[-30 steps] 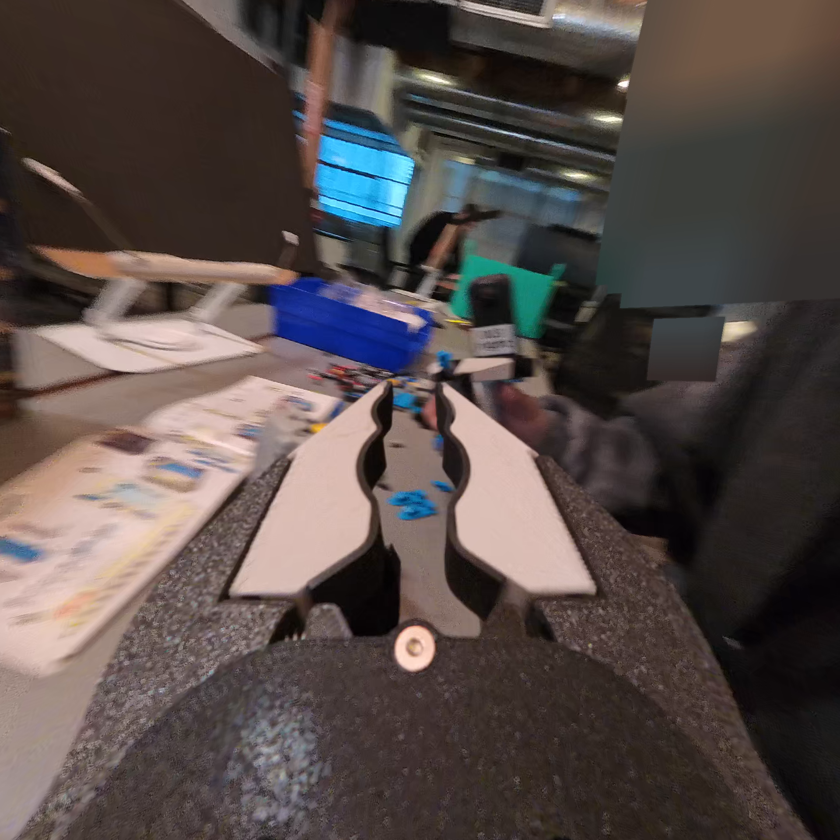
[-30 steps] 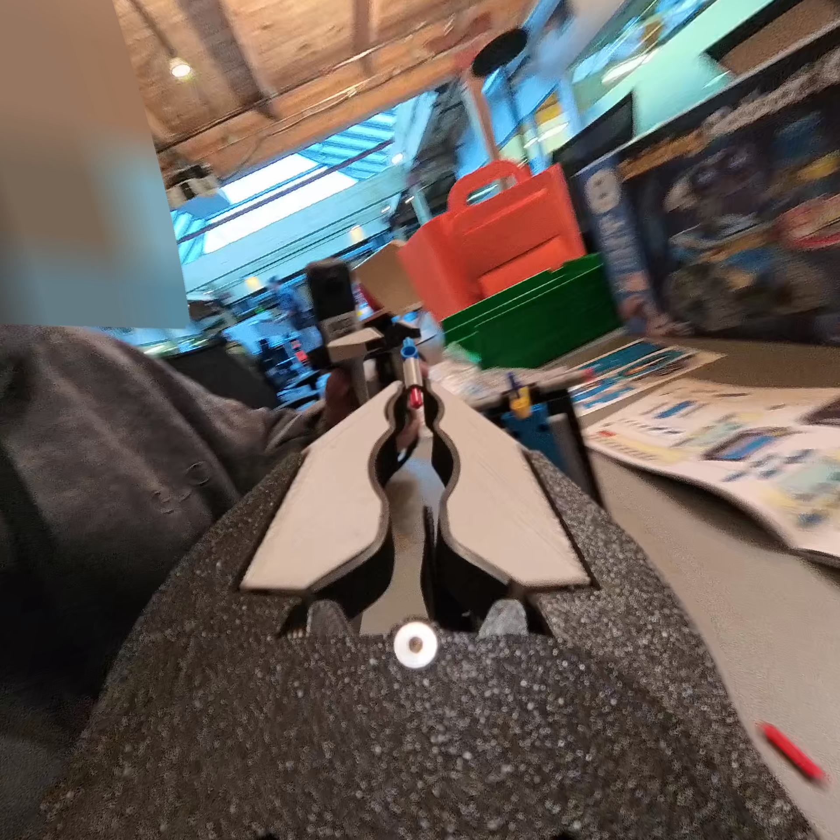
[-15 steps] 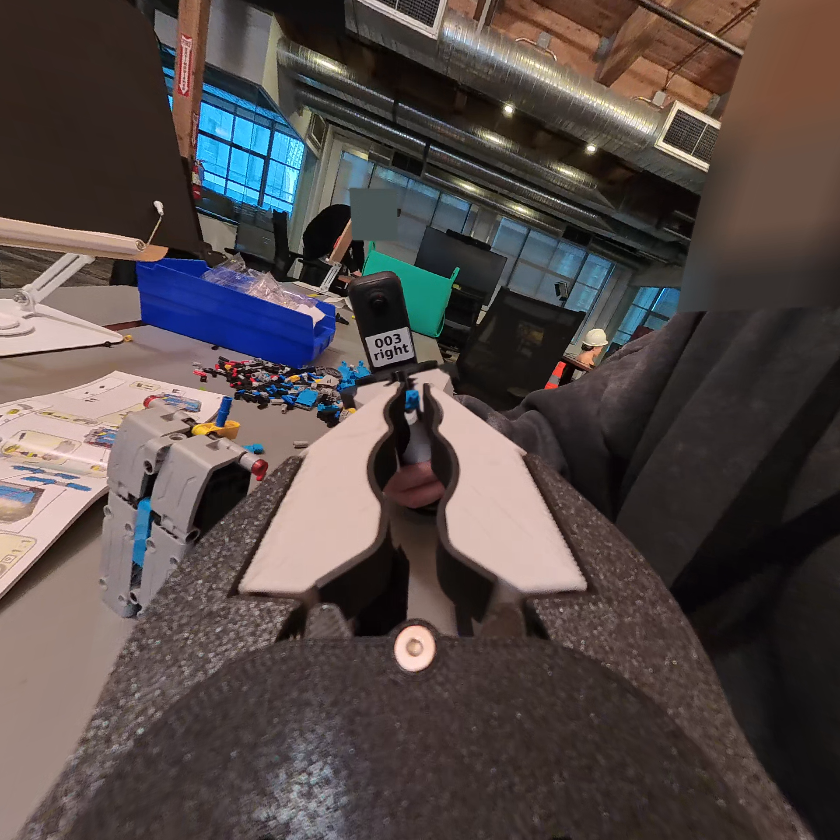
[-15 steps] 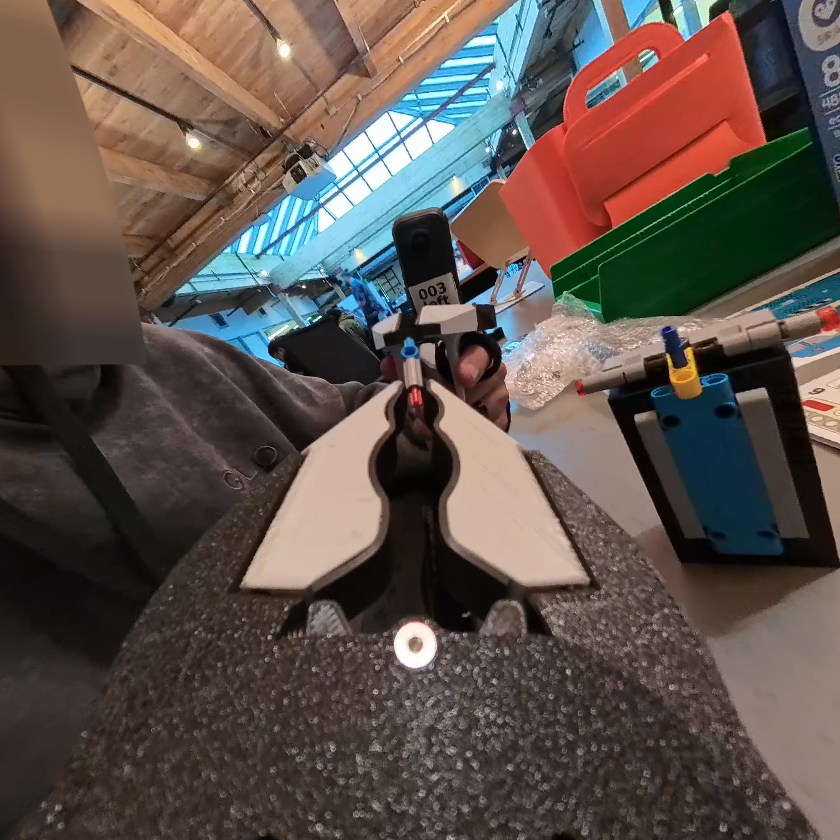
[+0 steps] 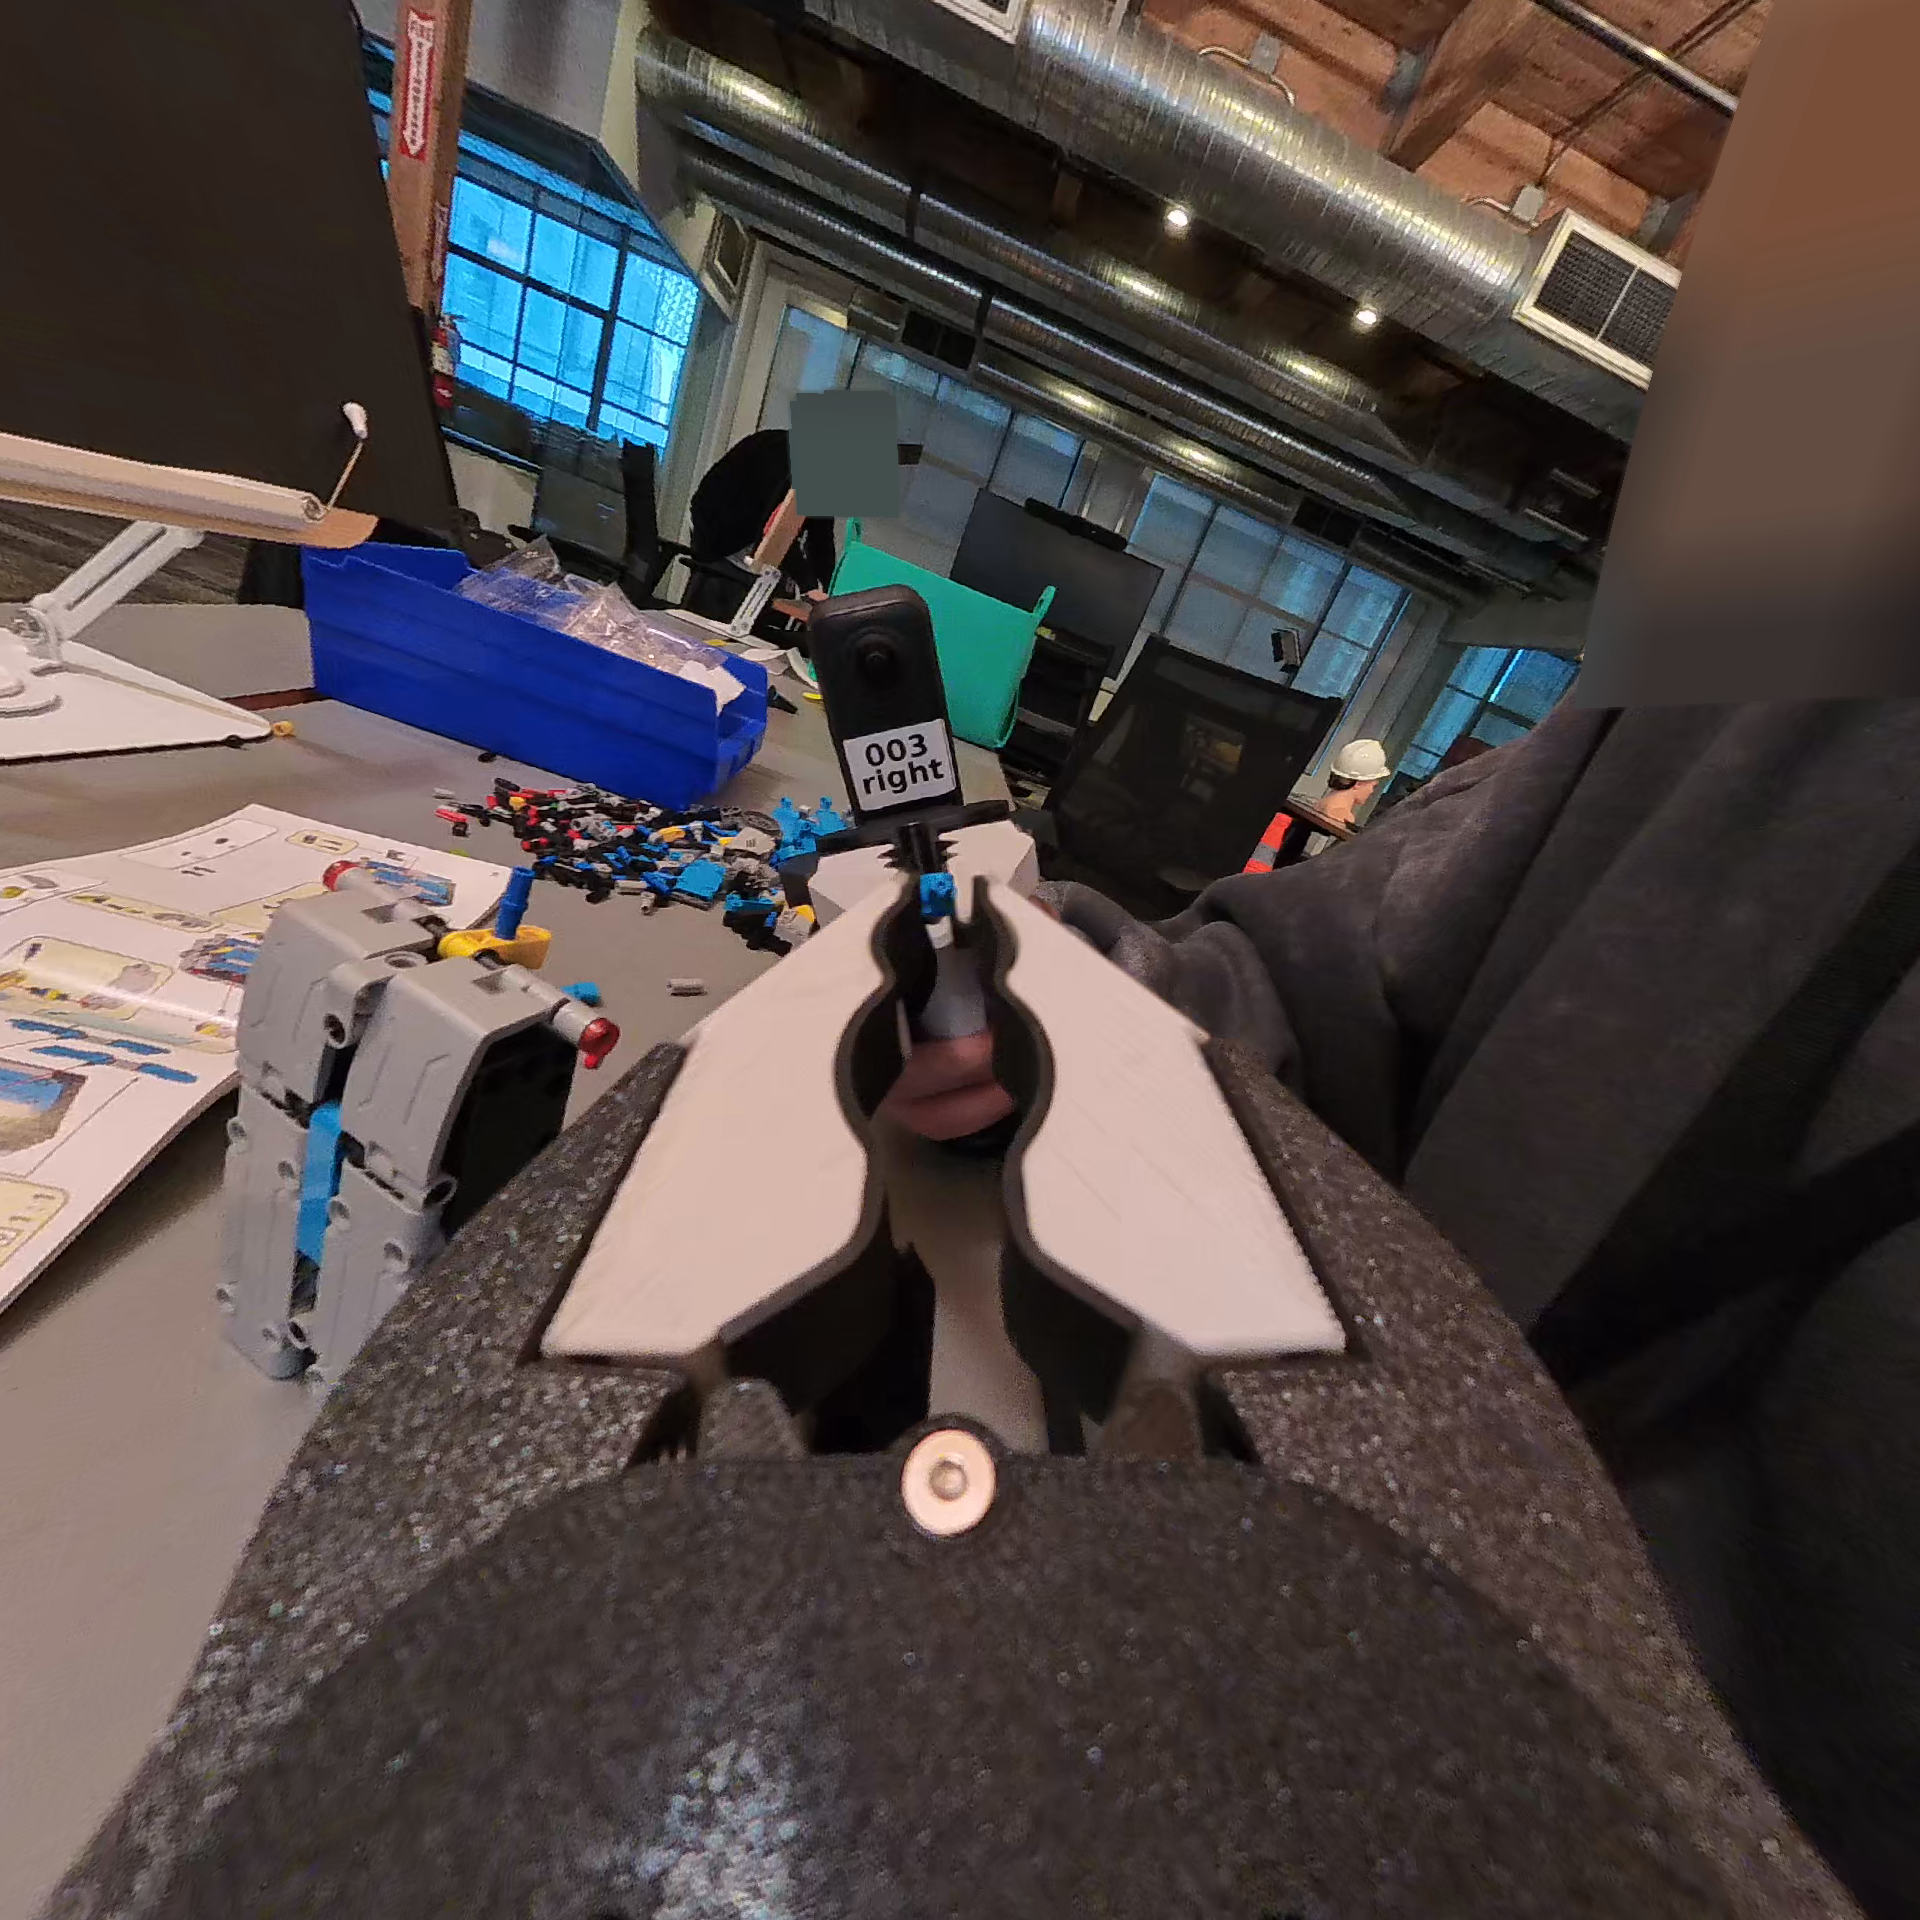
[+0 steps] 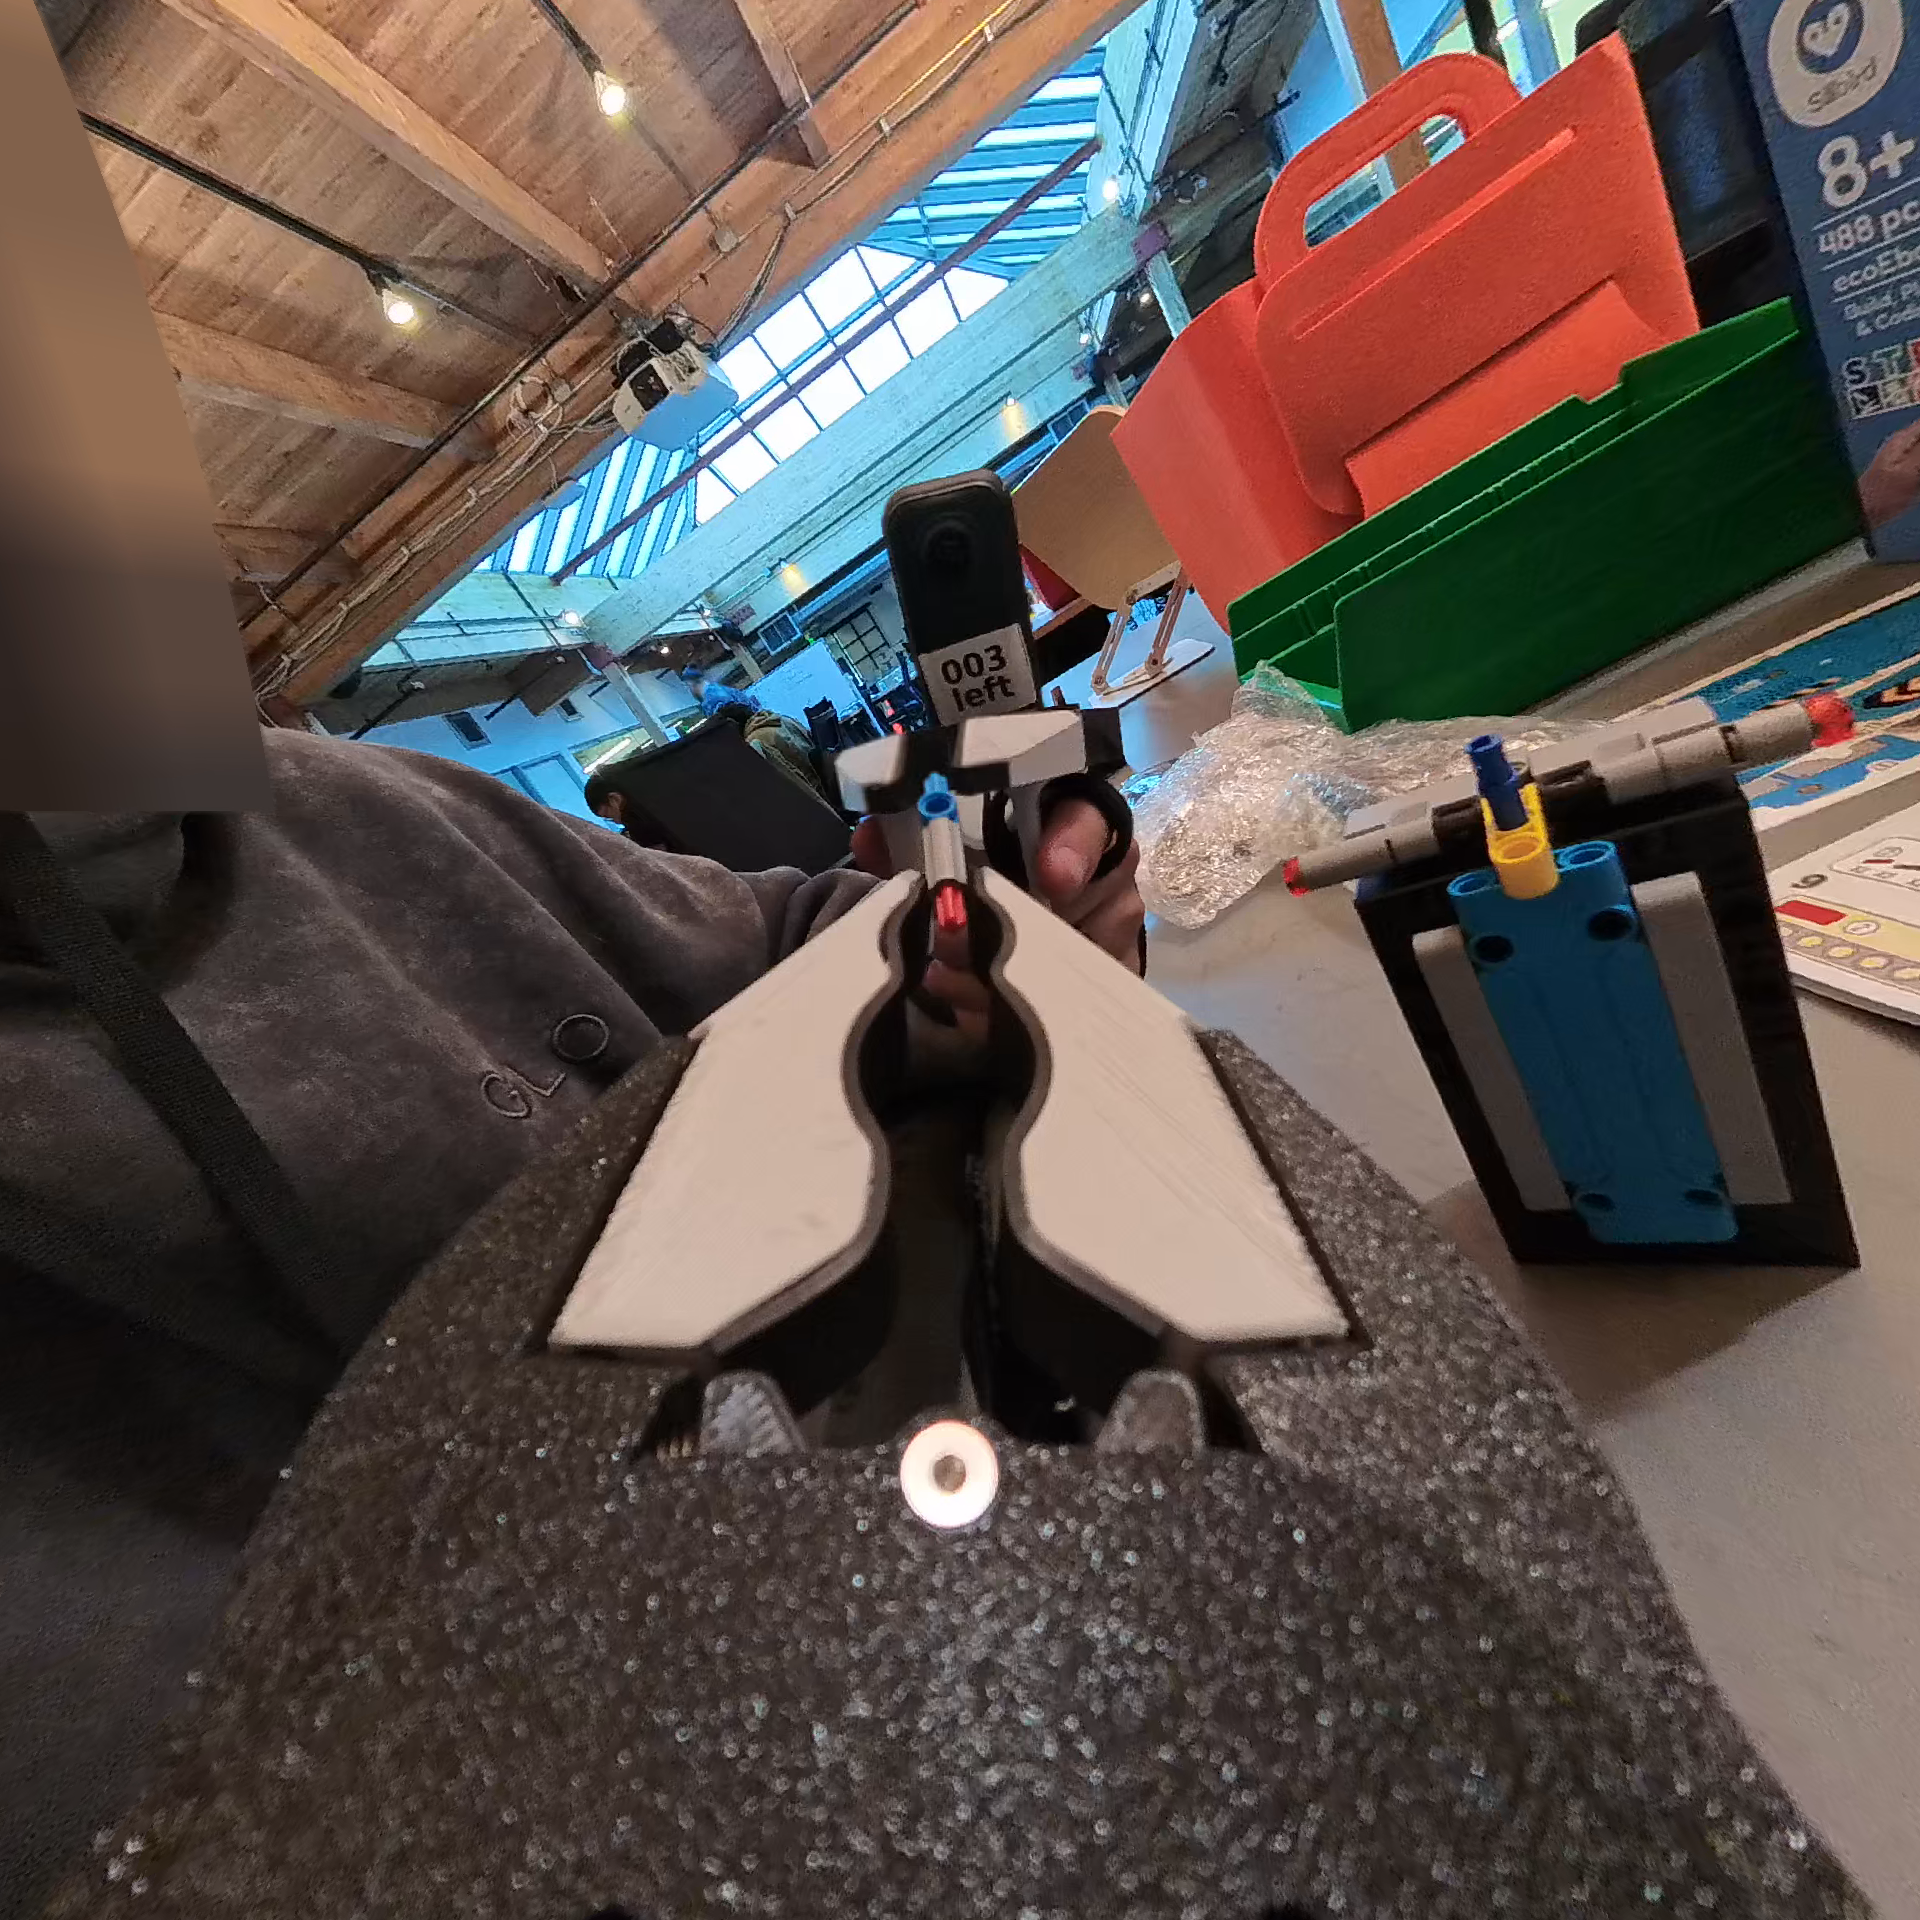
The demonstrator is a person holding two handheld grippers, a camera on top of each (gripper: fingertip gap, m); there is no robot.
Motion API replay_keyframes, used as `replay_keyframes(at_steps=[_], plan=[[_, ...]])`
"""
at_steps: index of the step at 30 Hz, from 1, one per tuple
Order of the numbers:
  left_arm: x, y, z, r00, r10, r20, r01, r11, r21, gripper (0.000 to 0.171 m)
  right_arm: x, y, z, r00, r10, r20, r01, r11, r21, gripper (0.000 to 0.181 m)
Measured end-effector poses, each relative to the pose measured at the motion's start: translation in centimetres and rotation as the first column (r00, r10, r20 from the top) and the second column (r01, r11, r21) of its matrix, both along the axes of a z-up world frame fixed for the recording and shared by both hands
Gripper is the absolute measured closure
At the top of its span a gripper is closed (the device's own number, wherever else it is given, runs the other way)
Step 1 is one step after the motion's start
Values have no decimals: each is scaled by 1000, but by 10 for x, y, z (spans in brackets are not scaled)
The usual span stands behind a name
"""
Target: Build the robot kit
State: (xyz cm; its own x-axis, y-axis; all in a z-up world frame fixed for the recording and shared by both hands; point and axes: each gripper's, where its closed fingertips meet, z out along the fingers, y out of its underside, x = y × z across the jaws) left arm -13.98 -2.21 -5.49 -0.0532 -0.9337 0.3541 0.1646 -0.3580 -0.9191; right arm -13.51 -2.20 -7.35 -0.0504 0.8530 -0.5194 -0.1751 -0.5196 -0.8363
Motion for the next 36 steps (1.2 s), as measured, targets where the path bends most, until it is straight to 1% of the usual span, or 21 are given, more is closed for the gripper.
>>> replay_keyframes(at_steps=[1,2,8,10,12,14,19,20,22,23,26,29,32,34,36], plan=[[0,1,-1,1000,7,-4,-7,1000,-1,168,0,0,-1,1000,4,2,-4,1000,-2,175],[0,2,-1,1000,10,-4,-10,1000,0,168,-1,-1,-2,1000,4,8,-4,1000,0,175],[0,1,-2,1000,3,-20,-3,1000,13,168,-1,-2,-3,1000,9,17,-9,1000,1,175],[0,2,-3,1000,2,-21,-2,1000,0,168,-1,-1,-4,1000,1,26,-1,1000,8,175],[1,2,-5,1000,-1,-32,0,1000,-6,165,-2,0,-6,999,-4,37,4,1000,11,174],[2,1,-6,999,-1,-34,1,1000,5,168,-2,-1,-6,999,2,34,-3,1000,6,175],[3,0,-9,998,-7,-56,8,1000,15,168,-2,-2,-8,999,13,50,-14,1000,5,175],[3,0,-11,997,-12,-70,12,1000,10,168,-1,-1,-8,998,2,57,-3,1000,18,174],[6,-2,-18,993,-33,-114,35,999,15,168,4,2,-8,997,-29,69,25,998,49,165],[7,-4,-22,990,-41,-138,45,999,25,168,5,1,-8,997,-28,78,23,998,63,165],[10,-12,-30,978,-71,-196,83,995,51,168,5,-5,-17,990,-6,142,-10,994,111,168],[12,-14,-36,969,-76,-235,93,994,62,168,2,-9,-20,987,12,160,-33,992,126,168],[13,-14,-39,966,-81,-246,98,993,61,168,-1,-12,-27,980,35,197,-60,991,121,170],[13,-15,-39,965,-82,-250,101,993,62,168,0,-12,-28,979,29,201,-56,990,130,174],[13,-15,-41,963,-82,-256,102,993,65,168,0,-13,-29,977,41,210,-69,990,124,174]])
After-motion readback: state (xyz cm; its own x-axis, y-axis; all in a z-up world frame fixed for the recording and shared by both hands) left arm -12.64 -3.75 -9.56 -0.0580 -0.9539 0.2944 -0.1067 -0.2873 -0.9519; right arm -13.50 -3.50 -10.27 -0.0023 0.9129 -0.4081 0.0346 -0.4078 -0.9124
